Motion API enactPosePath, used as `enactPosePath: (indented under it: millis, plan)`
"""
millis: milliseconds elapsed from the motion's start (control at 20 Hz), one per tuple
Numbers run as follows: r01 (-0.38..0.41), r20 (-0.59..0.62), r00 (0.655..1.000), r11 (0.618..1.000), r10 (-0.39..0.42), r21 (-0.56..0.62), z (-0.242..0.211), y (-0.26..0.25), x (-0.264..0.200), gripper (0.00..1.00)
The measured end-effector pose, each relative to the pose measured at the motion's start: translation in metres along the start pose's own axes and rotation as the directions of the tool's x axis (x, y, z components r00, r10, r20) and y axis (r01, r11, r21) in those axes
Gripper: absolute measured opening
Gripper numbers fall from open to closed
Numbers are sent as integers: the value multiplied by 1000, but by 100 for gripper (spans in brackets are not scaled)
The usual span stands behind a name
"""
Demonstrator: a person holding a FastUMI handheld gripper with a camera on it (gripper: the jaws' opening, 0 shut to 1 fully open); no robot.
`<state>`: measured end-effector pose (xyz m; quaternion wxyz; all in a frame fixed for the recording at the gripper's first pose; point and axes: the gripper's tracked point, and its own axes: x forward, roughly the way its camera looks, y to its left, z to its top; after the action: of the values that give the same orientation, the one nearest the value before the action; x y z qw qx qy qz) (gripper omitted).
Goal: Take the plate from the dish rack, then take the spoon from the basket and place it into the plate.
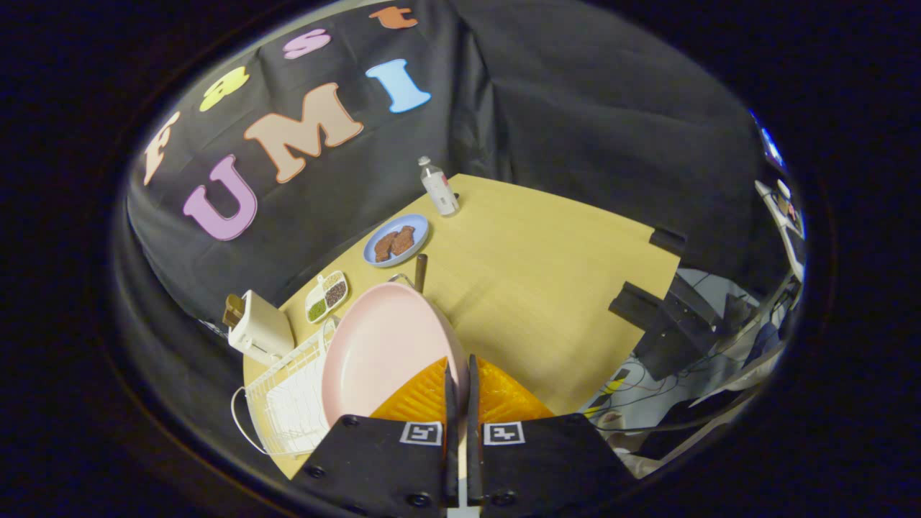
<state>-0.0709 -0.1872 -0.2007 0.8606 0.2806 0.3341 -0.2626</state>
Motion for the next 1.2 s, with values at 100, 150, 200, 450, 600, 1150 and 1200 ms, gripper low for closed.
enactPosePath:
  millis: [100, 150, 200, 450, 600, 1150, 1200]
  plan:
    - [14, -2, 1000, 1000, -14, 4, 0, -17, 2, 7]
    - [20, -4, 1000, 1000, -20, 8, 0, -25, 3, 7]
    - [21, -13, 1000, 999, -21, 25, -1, -32, 5, 7]
    - [-12, -63, 998, 984, 24, 180, -25, -54, 33, 7]
    - [15, -93, 996, 979, 5, 204, -43, -72, 52, 7]
    - [2, -105, 993, 910, 45, 415, -65, -121, 93, 7]
    - [9, -105, 994, 907, 38, 420, -66, -127, 95, 8]
